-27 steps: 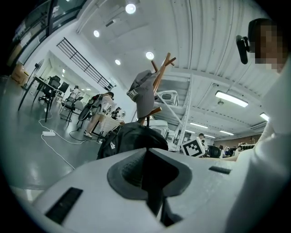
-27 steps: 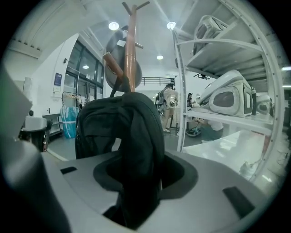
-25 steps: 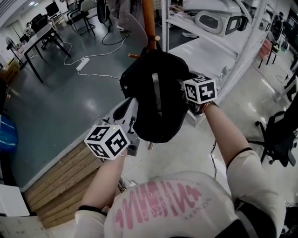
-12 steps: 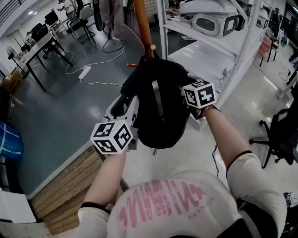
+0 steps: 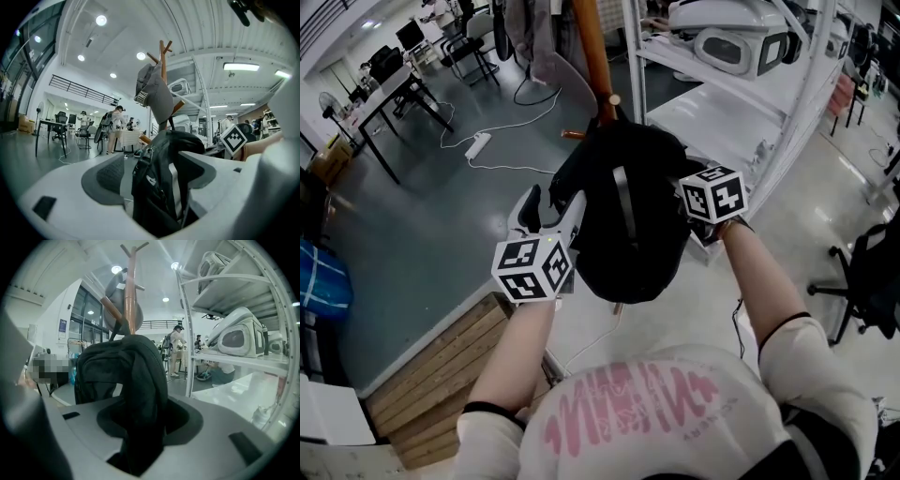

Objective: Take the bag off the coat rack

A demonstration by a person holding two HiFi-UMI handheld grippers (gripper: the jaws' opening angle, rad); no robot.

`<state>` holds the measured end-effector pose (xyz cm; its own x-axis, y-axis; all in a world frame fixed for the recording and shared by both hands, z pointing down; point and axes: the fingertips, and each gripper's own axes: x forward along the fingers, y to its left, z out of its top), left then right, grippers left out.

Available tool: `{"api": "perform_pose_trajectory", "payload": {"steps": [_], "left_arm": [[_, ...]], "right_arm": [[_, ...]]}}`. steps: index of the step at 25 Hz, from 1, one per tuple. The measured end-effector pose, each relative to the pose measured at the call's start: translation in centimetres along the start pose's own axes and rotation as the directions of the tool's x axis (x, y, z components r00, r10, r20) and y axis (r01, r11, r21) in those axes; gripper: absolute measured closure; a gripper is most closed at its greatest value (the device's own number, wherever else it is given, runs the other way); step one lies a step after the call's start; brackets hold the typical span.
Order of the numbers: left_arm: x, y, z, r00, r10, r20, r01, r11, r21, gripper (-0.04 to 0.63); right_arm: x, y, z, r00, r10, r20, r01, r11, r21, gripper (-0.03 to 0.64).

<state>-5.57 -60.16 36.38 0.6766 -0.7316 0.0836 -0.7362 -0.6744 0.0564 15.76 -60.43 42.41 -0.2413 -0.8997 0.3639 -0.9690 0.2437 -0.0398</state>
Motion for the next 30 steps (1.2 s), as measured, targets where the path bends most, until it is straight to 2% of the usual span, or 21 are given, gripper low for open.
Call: {"api": "perform_pose_trajectory", "payload": {"steps": [5,9,14,17,19,20,21,25,30], "left_arm": [[2.0,-0.1,-0.9,0.996,-0.044,-0.081,0.049,0.996,0.07,0.236],[4.2,-1.4,-1.5,0.985,-0.091,-0.146,0.118,0.974,0.191,0.236],[6.0,-1.6,-0.9,0.986,-0.126,-0.108,0.151,0.952,0.265,0.238],[6.5,-1.5,-2.2,0.98,-0.154,-0.13,0.179,0.961,0.211,0.242],[6.5,-1.1,-3.0,0.983,-0.127,-0.133,0.153,0.968,0.201,0.254],[6.4,-0.9,-3.1,0.987,-0.105,-0.118,0.129,0.969,0.213,0.309],[6.2,-0.7,-3.1,0.991,-0.089,-0.095,0.108,0.969,0.221,0.337],[5.5,-0.6,-3.0,0.997,-0.066,-0.048,0.075,0.972,0.222,0.377],[5.0,-0.5,-3.0,0.997,-0.058,-0.043,0.063,0.988,0.143,0.408]], "right_arm": [[0.1,-0.3,0.1,1.0,-0.001,0.005,0.001,1.0,0.007,0.46],[0.2,-0.1,0.1,1.0,0.0,0.009,0.0,1.0,0.001,0.46],[0.1,-0.1,0.0,1.0,0.001,0.031,-0.002,1.0,0.007,0.46],[0.0,0.1,0.0,0.999,-0.001,0.04,0.0,1.0,0.017,0.459],[-0.2,0.2,0.0,0.999,-0.002,0.048,0.001,1.0,0.02,0.459],[-0.2,0.3,-0.1,0.999,-0.002,0.051,0.001,1.0,0.021,0.459],[-0.2,0.4,-0.1,0.999,0.0,0.053,-0.001,1.0,0.022,0.459],[-0.1,0.8,-0.3,0.998,0.002,0.065,-0.004,0.999,0.032,0.459],[-0.2,1.1,-0.3,0.996,-0.019,0.09,0.013,0.998,0.059,0.459]]}}
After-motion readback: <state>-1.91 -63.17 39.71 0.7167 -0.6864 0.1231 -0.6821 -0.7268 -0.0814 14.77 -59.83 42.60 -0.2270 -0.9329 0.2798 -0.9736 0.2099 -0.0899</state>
